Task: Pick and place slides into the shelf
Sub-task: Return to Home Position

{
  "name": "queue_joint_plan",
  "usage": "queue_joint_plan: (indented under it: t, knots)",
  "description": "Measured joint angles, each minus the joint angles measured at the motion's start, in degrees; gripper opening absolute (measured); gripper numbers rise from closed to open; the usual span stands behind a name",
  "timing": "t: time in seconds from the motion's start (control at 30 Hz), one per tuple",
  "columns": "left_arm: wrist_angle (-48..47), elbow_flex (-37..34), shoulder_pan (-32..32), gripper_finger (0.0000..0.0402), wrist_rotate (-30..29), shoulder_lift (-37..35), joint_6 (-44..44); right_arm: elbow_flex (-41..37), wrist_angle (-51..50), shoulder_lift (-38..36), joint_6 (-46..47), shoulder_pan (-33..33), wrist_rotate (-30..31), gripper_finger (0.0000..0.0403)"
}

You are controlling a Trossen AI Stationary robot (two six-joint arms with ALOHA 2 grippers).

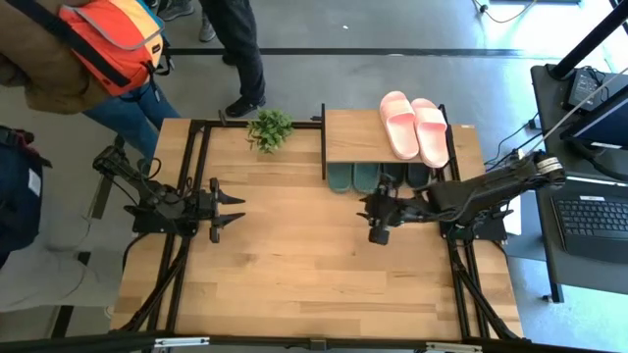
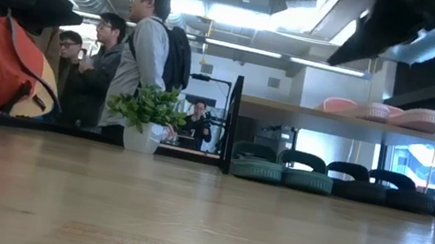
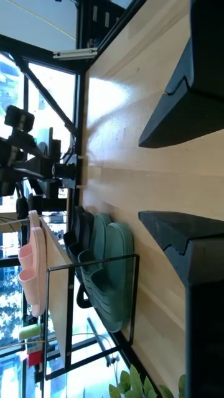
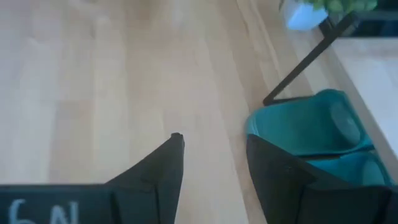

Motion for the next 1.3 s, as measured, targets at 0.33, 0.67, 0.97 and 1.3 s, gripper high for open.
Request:
queue_joint_plan:
  t: [0.33, 0.67, 0.97, 1.3]
  knots:
    - [0.56, -0.07, 0.02, 0.0168, -0.02, 0.0, 0.0, -9.36, 4.15, -15.46, 1.46, 2.49, 0.11, 0.0174]
    - [1.19, -0.07, 0.0, 0.0168, -0.24, 0.0, -0.09, -25.3, 11.95, -30.26, 3.03, 2.47, 0.09, 0.0174]
    - [1.19, -0.07, 0.01, 0.0168, -0.48, 0.0, -0.2, -35.45, 17.97, -40.17, 3.23, 2.47, 0.07, 0.0174]
    - [1.19, -0.04, 0.0, 0.0168, -0.48, 0.0, -0.17, -42.47, 19.84, -49.07, 4.12, 2.47, 0.02, 0.0174]
